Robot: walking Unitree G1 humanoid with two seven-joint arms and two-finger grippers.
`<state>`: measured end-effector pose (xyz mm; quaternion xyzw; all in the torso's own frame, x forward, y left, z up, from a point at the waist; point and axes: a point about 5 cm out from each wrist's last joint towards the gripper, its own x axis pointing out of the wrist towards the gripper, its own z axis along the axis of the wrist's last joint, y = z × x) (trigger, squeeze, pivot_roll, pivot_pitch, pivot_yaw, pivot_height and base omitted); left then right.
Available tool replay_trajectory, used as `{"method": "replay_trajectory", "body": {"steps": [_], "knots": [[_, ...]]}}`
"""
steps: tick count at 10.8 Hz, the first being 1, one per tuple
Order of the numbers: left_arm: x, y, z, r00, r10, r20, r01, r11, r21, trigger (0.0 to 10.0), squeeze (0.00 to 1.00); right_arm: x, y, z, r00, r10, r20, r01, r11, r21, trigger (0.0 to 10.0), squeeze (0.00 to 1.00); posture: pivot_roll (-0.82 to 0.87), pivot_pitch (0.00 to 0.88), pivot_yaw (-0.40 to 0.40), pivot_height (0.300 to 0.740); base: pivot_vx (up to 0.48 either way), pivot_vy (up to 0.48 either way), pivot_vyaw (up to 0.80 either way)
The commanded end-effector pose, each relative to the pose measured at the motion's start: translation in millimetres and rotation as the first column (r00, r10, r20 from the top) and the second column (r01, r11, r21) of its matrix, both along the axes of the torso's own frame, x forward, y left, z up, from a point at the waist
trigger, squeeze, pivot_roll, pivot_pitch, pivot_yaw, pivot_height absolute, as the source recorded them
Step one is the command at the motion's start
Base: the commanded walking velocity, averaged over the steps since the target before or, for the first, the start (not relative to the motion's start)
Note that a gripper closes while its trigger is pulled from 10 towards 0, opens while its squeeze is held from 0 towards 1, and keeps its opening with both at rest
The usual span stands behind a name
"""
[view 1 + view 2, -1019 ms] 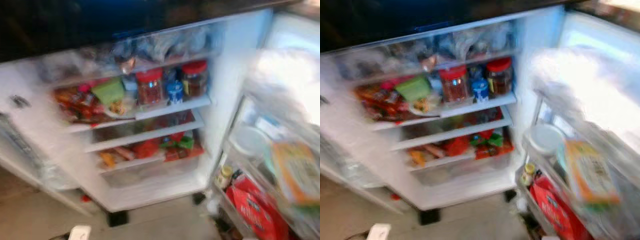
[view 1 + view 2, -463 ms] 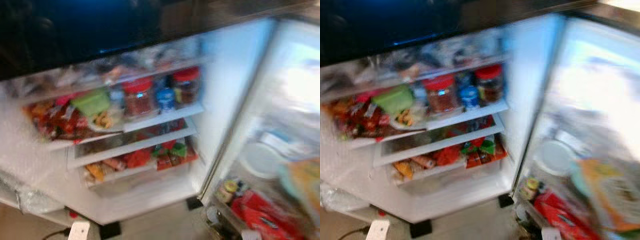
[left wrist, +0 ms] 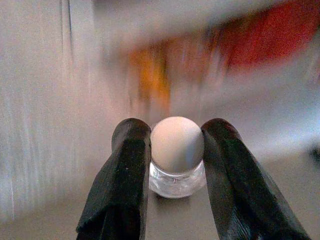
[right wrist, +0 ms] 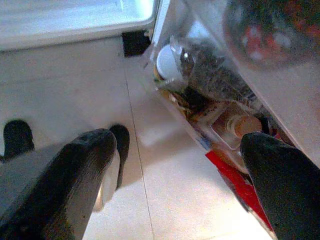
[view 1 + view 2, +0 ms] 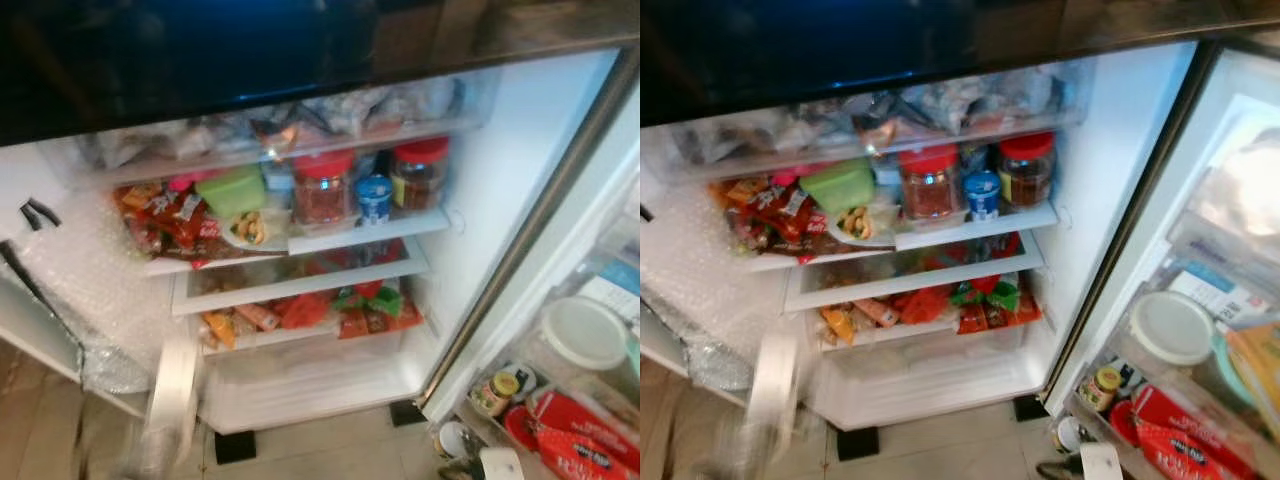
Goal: Restocking fridge
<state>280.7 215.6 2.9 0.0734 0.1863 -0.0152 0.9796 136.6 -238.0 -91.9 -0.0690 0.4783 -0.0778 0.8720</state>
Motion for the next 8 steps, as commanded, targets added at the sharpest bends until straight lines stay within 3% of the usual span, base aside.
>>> {"method": "replay_trajectory", "body": {"steps": [1, 3, 5, 7, 8], "knots": [[-9.7, -1.3, -8.3, 1.000, 0.001, -0.016, -0.002, 1.000, -0.024, 10.0, 0.00, -10.3, 0.5, -3.8, 0.999, -0.014, -0.030, 0.014, 1.000, 0.011, 10.0, 0.00, -0.02, 0.094, 0.085, 0.740, 0.000, 0.000, 0.00], [2.7, -15.1, 8.0, 0.992, -0.070, 0.104, 0.076, 0.996, -0.048, 10.0, 0.00, -11.4, 1.1, -4.5, 0.999, -0.015, -0.040, 0.016, 1.000, 0.017, 10.0, 0.00, -0.02, 0.101, 0.087, 0.740, 0.000, 0.000, 0.00], [0.7, -22.6, 12.9, 0.979, -0.117, 0.167, 0.127, 0.990, -0.052, 10.0, 0.00, -13.2, 1.0, -5.1, 0.999, -0.019, -0.045, 0.020, 1.000, 0.020, 10.0, 0.00, -0.03, 0.100, 0.091, 0.740, 0.000, 0.000, 0.00], [-2.1, -27.4, 20.6, 0.926, -0.322, 0.195, 0.295, 0.943, 0.156, 10.0, 0.00, -14.7, 0.4, -5.4, 0.999, -0.012, -0.049, 0.013, 1.000, 0.020, 10.0, 0.00, -0.01, 0.095, 0.090, 0.740, 0.000, 0.000, 0.00], [-1.7, -28.7, 23.5, 0.905, -0.379, 0.194, 0.339, 0.917, 0.211, 10.0, 0.00, -14.9, 0.4, -5.4, 0.999, -0.010, -0.049, 0.011, 1.000, 0.020, 10.0, 0.00, -0.01, 0.095, 0.090, 0.740, 0.000, 0.000, 0.00]]}}
